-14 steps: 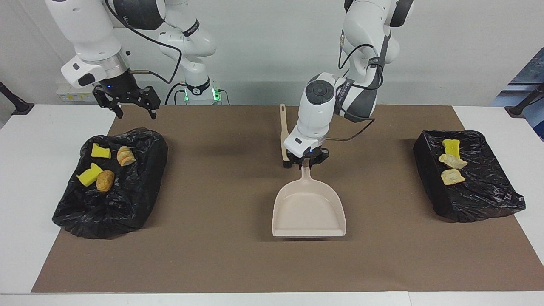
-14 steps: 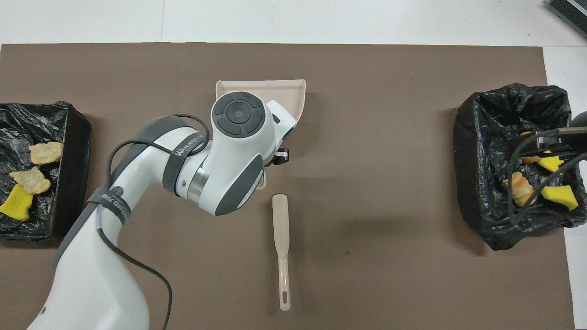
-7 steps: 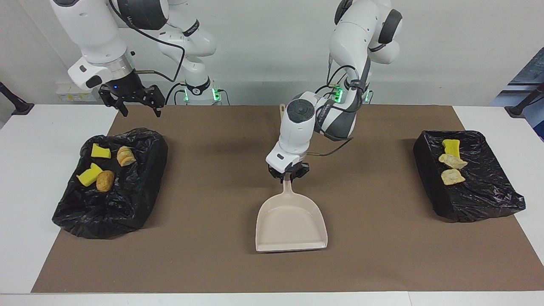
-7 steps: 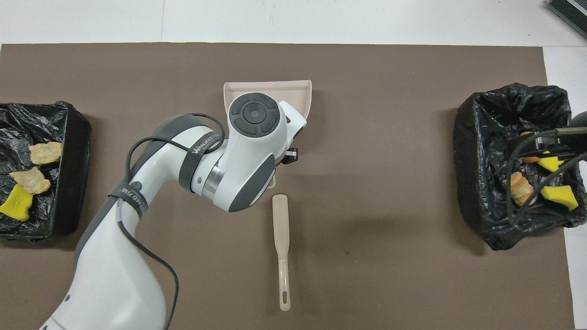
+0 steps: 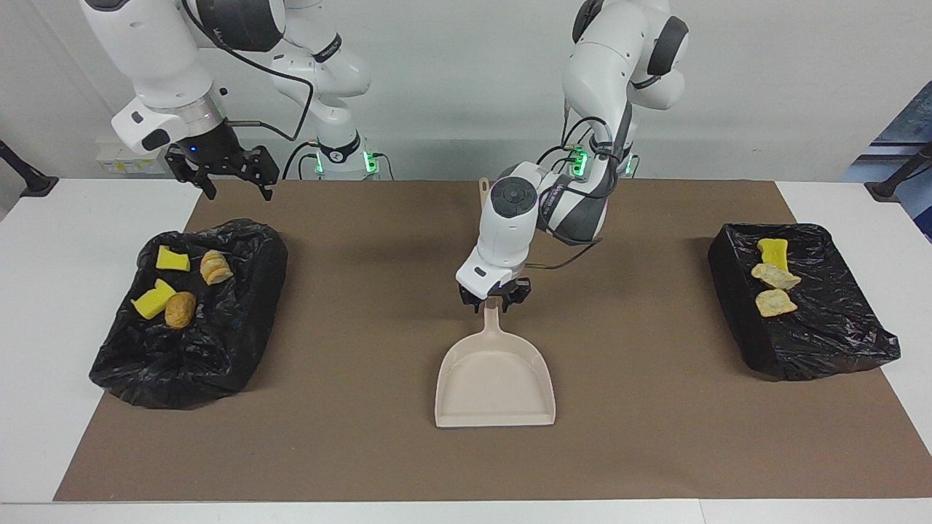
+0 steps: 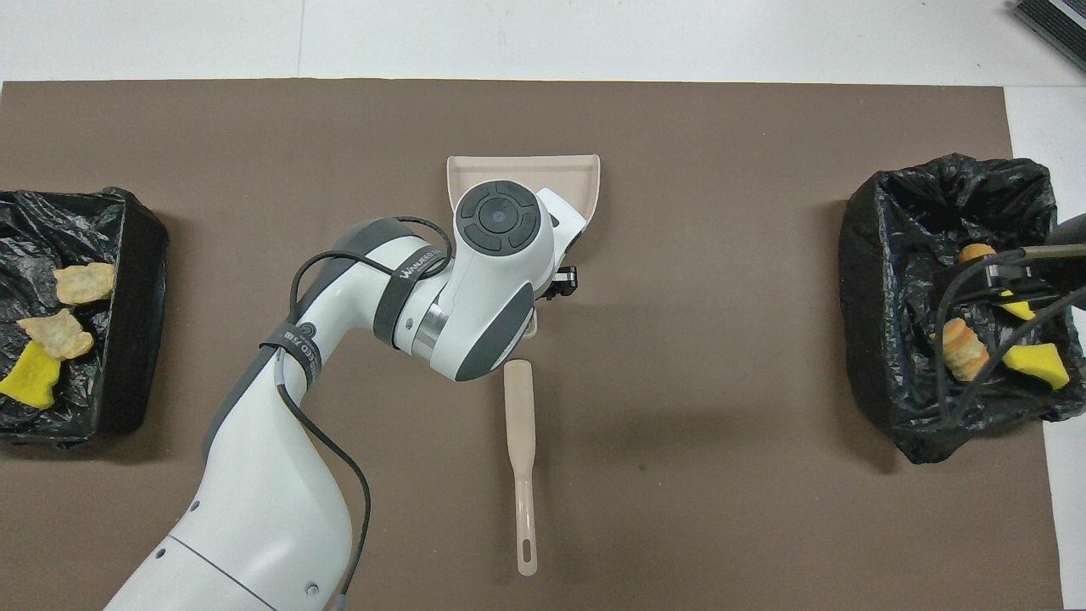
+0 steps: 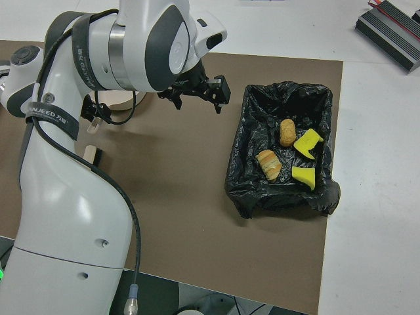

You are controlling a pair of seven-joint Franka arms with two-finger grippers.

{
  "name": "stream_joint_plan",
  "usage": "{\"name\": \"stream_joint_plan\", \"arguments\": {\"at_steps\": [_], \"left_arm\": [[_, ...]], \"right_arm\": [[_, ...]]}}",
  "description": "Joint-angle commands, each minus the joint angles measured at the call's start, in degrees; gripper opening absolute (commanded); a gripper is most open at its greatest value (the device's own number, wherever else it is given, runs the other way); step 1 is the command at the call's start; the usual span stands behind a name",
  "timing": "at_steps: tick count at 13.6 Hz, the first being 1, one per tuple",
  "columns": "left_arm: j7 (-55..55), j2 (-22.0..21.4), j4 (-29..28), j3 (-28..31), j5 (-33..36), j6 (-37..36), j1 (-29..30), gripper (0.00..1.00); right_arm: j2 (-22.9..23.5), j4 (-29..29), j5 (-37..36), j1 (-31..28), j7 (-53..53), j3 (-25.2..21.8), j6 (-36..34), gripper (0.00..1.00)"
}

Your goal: Sweep and dump trash in bin

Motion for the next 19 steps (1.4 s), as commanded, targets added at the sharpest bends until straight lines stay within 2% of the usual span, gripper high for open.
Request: {"name": "stream_joint_plan", "arguments": {"at_steps": [1, 4, 6, 8, 10, 13, 15, 17, 19], "left_arm": [[1.0, -7.7, -6.7, 1.4, 0.3, -0.2, -0.1, 1.0], [9.1, -20.0, -17.6, 1.4, 2.3, -0.8, 3.7, 1.0], [14.5, -27.7, -22.4, 1.4, 3.2, -2.3, 7.3, 1.0], [20.8, -33.0, -23.5, 1.4, 3.2, -7.9, 11.5, 1.0], [23.5, -36.5, -23.1, 1.4, 3.2, -12.3, 15.8, 1.0], [31.8, -39.4, -19.1, 1.6, 3.2, -18.1, 22.0, 1.0], [37.4, -39.3, -12.0, 1.9, 3.0, -25.1, 25.3, 1.0], [42.0, -36.9, -3.2, 2.1, 2.4, -31.8, 28.4, 1.0], [46.5, -34.0, 2.6, 2.2, 2.3, -37.2, 30.6, 1.0]], "right_arm": [[-0.6, -0.4, 0.5, -0.4, 0.6, 0.3, -0.4, 1.0], [-0.6, -0.4, 0.5, -0.4, 0.6, 0.3, -0.4, 1.0], [-0.6, -0.4, 0.5, -0.4, 0.6, 0.3, -0.4, 1.0], [-0.6, -0.4, 0.5, -0.4, 0.6, 0.3, -0.4, 1.0], [-0.6, -0.4, 0.5, -0.4, 0.6, 0.3, -0.4, 1.0], [-0.6, -0.4, 0.5, -0.4, 0.6, 0.3, -0.4, 1.0], [-0.6, -0.4, 0.5, -0.4, 0.6, 0.3, -0.4, 1.0], [-0.6, -0.4, 0.5, -0.4, 0.6, 0.3, -0.4, 1.0], [-0.6, -0.4, 0.5, -0.4, 0.6, 0.3, -0.4, 1.0]]}}
